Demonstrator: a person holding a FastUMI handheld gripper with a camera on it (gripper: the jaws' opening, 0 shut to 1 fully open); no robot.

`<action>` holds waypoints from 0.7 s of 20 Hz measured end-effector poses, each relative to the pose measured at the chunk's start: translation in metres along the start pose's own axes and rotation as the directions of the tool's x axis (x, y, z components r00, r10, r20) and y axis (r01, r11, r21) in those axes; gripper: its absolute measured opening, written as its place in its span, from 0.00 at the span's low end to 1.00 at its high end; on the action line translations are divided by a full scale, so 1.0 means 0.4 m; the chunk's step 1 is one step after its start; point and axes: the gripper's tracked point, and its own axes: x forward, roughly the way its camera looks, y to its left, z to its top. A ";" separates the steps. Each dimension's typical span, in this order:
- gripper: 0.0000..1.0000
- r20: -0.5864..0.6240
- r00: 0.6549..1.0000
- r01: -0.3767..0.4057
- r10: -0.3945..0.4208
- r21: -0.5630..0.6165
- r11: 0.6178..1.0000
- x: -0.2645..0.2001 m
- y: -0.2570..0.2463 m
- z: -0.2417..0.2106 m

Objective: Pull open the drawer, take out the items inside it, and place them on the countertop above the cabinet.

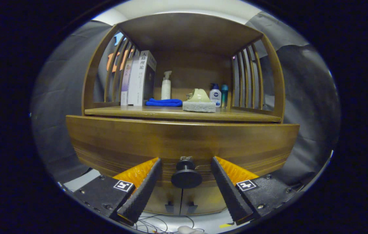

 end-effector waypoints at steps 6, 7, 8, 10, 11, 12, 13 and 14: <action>1.00 0.004 1.000 -0.003 0.003 -0.008 1.000 0.074 0.000 0.011; 1.00 0.005 1.000 -0.005 0.005 -0.007 1.000 0.084 0.000 0.013; 1.00 0.008 1.000 -0.008 0.008 -0.004 1.000 0.090 -0.001 0.013; 1.00 0.020 1.000 -0.013 0.013 -0.001 1.000 0.106 -0.002 0.017; 1.00 0.020 1.000 -0.015 0.015 -0.003 1.000 0.113 -0.003 0.018; 1.00 0.014 1.000 -0.017 0.017 -0.006 1.000 0.124 -0.005 0.018; 1.00 0.012 1.000 -0.018 0.018 0.004 1.000 0.115 -0.006 0.019; 1.00 -0.003 1.000 -0.021 0.021 0.002 1.000 0.123 -0.003 0.017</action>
